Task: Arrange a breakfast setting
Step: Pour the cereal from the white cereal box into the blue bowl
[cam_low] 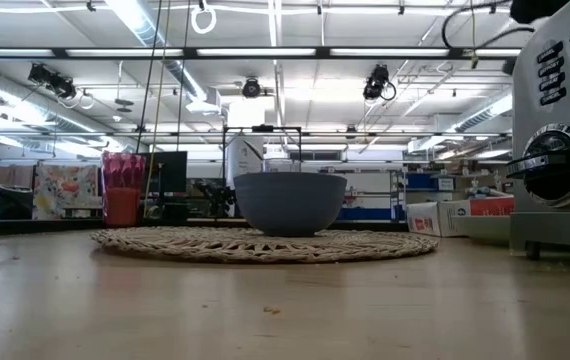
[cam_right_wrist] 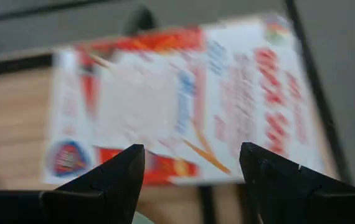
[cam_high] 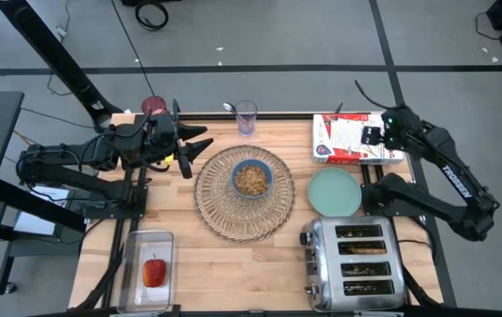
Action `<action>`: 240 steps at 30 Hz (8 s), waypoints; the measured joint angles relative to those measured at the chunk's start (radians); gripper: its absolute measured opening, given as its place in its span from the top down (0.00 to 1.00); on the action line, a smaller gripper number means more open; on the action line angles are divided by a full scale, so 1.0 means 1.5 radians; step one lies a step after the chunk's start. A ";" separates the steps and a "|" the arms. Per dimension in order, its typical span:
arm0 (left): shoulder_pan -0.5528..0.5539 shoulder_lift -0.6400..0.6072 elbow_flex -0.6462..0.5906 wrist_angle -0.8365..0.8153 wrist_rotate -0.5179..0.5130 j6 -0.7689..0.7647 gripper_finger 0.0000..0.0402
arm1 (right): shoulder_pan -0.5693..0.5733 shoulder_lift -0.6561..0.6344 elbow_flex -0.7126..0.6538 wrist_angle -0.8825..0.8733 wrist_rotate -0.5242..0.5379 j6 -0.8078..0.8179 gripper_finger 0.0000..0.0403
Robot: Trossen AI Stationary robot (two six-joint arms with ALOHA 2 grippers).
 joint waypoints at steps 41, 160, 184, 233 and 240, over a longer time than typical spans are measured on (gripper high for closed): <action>-0.009 0.000 -0.001 0.006 0.011 -0.069 0.53 | -0.535 0.120 -0.230 0.289 -0.172 0.181 0.41; -0.008 0.001 0.000 0.168 0.010 0.052 0.53 | -0.586 -0.105 0.123 0.205 -0.753 -0.306 1.00; -0.009 0.034 0.000 0.195 0.010 0.053 0.53 | -0.389 -0.005 0.123 0.268 -0.710 -0.386 1.00; -0.009 0.038 0.000 0.183 0.010 0.047 0.53 | 0.120 0.249 0.325 0.140 -0.029 -0.727 1.00; -0.009 0.038 0.000 0.179 0.010 0.047 0.53 | 0.119 0.254 0.325 0.137 -0.013 -0.743 1.00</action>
